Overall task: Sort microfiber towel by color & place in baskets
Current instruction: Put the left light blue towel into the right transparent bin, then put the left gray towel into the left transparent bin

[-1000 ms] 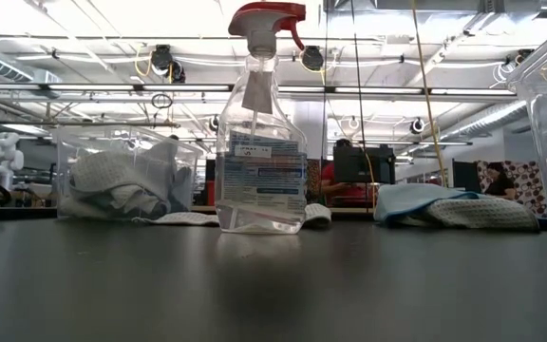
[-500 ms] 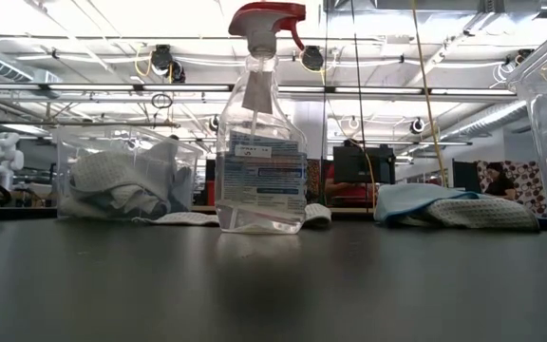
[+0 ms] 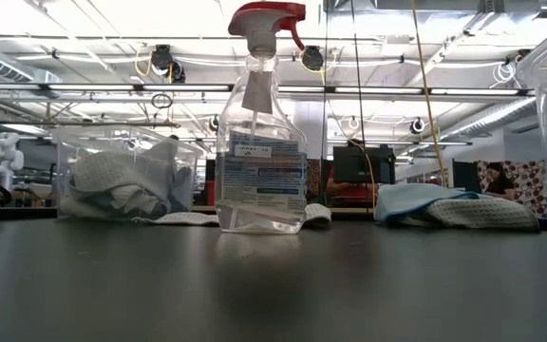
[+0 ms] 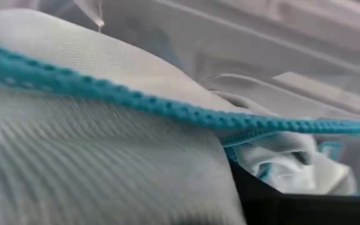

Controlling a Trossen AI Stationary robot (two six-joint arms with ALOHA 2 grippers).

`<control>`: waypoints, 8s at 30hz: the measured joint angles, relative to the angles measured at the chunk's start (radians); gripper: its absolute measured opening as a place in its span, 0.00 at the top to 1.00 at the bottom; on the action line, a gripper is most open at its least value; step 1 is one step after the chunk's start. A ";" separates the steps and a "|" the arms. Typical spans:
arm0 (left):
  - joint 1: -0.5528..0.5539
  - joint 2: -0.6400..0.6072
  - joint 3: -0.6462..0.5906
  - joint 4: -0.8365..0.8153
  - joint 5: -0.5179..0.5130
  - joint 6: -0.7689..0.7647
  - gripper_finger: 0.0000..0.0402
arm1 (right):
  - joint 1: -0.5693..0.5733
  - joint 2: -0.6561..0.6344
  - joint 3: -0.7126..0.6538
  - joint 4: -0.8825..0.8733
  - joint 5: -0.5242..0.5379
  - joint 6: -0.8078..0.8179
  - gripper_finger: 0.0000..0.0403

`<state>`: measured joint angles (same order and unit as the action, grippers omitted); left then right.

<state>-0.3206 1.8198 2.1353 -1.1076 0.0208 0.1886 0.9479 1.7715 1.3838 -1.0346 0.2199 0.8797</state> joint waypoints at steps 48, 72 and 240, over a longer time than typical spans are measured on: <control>-0.002 0.000 0.000 -0.001 0.000 -0.008 0.18 | 0.077 -0.282 -0.003 0.255 0.084 0.191 0.52; -0.002 0.000 0.000 -0.001 0.000 -0.025 0.18 | 0.105 -0.202 -0.003 0.214 0.064 0.444 0.52; 0.793 -0.104 -0.954 0.753 0.054 -0.047 0.18 | 0.101 -0.159 0.336 -0.271 0.514 0.112 0.51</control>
<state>0.4728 1.7163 1.1812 -0.3542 0.0752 0.1415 1.0492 1.6123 1.7203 -1.3056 0.7339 0.9921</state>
